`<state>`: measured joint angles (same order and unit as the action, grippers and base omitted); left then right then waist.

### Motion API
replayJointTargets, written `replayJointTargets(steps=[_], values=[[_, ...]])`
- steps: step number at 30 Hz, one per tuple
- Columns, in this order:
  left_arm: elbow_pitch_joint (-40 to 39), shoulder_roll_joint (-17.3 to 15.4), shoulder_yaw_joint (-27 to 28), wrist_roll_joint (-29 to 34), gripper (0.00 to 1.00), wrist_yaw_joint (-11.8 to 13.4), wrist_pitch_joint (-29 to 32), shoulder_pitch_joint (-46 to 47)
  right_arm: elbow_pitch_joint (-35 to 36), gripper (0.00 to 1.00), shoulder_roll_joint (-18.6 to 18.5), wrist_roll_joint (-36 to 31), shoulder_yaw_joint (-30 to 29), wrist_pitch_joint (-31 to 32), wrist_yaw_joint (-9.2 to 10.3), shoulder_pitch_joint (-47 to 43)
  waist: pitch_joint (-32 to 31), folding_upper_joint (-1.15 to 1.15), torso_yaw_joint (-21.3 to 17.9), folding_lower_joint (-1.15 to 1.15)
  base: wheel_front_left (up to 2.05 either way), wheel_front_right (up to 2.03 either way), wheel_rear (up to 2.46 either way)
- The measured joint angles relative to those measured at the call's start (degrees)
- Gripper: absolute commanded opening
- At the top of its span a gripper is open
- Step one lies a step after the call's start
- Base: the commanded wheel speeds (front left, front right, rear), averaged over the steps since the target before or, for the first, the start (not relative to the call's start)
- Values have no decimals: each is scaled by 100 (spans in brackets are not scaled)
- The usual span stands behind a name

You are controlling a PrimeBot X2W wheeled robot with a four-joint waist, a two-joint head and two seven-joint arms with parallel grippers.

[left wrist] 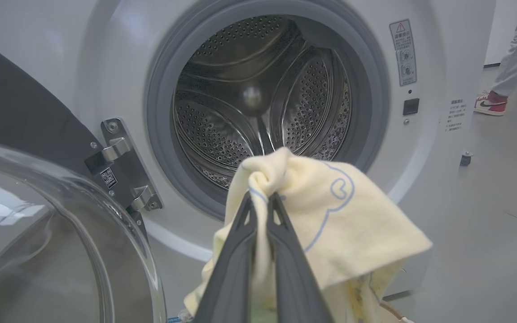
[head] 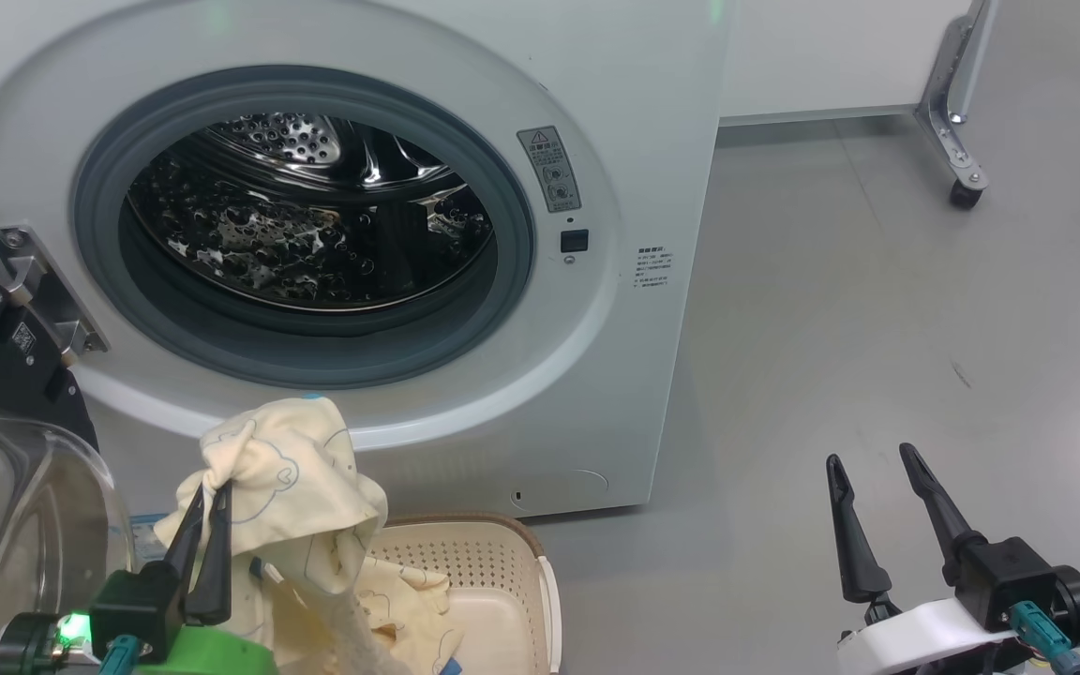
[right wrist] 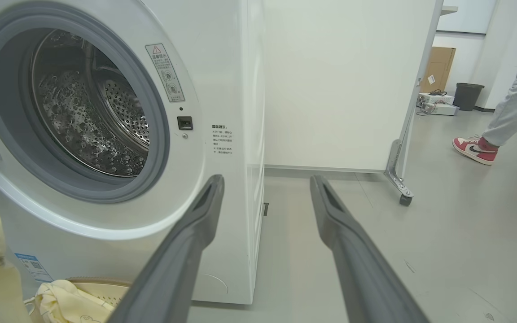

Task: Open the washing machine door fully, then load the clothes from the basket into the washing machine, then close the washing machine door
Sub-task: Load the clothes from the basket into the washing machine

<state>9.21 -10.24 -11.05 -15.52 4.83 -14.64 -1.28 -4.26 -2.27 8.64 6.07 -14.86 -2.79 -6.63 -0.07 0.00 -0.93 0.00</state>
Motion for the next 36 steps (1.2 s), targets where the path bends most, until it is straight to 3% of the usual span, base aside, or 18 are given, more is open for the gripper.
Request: replayJointTargets(steps=[19, 25, 36], values=[[-4, 42, -80, 8, 0, -19, 3, 112, 230, 100, 0, 1, 123, 0, 48, 1, 289, 0, -36, 0, 0, 0, 0], [294, 207, -213, -113, 0, -265, 286, 790, 366, 100, -1, 2, 182, 0, 40, 51, 650, 0, -87, 0, 0, 0, 0], [896, 203, -131, -437, 0, -523, 975, 2303, 579, 100, -1, 103, 259, 0, 34, 446, 1349, 0, -253, 1, 0, 0, 0]])
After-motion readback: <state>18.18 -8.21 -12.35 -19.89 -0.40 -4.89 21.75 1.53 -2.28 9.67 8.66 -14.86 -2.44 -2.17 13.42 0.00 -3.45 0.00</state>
